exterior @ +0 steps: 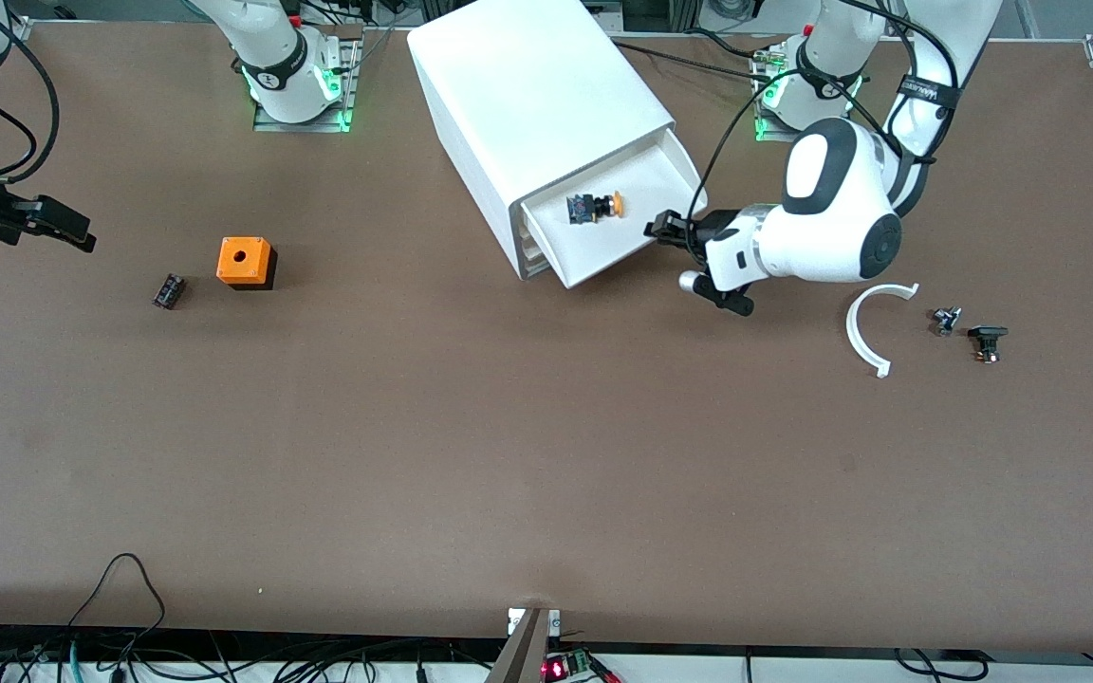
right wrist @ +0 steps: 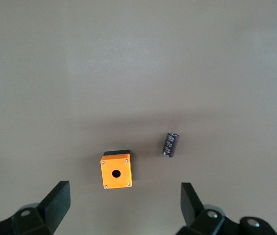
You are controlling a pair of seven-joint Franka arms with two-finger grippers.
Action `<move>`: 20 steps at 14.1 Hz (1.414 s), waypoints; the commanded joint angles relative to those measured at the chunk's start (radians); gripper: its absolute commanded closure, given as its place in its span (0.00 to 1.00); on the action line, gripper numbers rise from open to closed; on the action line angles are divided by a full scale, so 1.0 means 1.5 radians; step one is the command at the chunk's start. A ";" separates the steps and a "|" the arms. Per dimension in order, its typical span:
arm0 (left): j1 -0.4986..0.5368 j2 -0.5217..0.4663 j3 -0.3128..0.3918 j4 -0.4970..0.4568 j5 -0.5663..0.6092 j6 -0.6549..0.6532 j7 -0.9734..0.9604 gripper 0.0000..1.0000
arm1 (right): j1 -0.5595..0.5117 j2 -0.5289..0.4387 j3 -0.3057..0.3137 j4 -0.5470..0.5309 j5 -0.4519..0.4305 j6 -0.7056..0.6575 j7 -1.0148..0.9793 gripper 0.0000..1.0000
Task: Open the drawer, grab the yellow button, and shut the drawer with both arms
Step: 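Pull the drawer open with the left gripper, then withdraw the left gripper while the right gripper reaches the open drawer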
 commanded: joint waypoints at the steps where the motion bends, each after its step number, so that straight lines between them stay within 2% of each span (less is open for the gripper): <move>1: 0.008 -0.003 0.012 -0.002 0.030 0.050 -0.024 0.01 | 0.002 -0.006 0.000 0.001 -0.008 -0.003 -0.014 0.00; 4: 0.009 -0.037 0.013 -0.007 0.032 0.086 -0.028 0.00 | 0.003 0.006 0.004 0.001 -0.001 -0.001 -0.014 0.00; 6: 0.025 -0.070 0.013 -0.007 0.084 0.124 -0.028 0.00 | 0.002 0.024 0.027 0.001 0.004 0.005 -0.014 0.00; 7: 0.038 -0.100 0.013 -0.005 0.115 0.127 -0.030 0.00 | 0.003 0.033 0.049 0.002 0.005 0.010 -0.014 0.00; 9: 0.057 -0.156 0.035 -0.002 0.126 0.131 -0.031 0.00 | 0.003 0.059 0.099 0.022 0.014 0.026 -0.012 0.00; 12: 0.058 -0.212 0.051 -0.002 0.130 0.135 -0.034 0.00 | 0.012 0.139 0.166 0.110 0.059 0.031 -0.014 0.00; 13: 0.058 -0.228 0.084 0.001 0.137 0.104 -0.034 0.00 | 0.027 0.164 0.186 0.136 0.062 0.031 -0.014 0.00; 15: 0.056 -0.249 0.131 0.063 0.232 0.001 -0.034 0.00 | 0.094 0.206 0.201 0.180 0.062 0.033 -0.015 0.00; 17: 0.051 -0.251 0.142 0.153 0.355 -0.118 -0.041 0.00 | 0.177 0.259 0.201 0.241 0.060 0.034 -0.015 0.00; 18: 0.048 -0.257 0.142 0.179 0.406 -0.156 -0.044 0.00 | 0.211 0.277 0.201 0.259 0.058 0.039 -0.017 0.00; 20: 0.046 -0.259 0.141 0.212 0.515 -0.315 -0.063 0.00 | 0.274 0.314 0.207 0.294 0.054 0.078 -0.061 0.00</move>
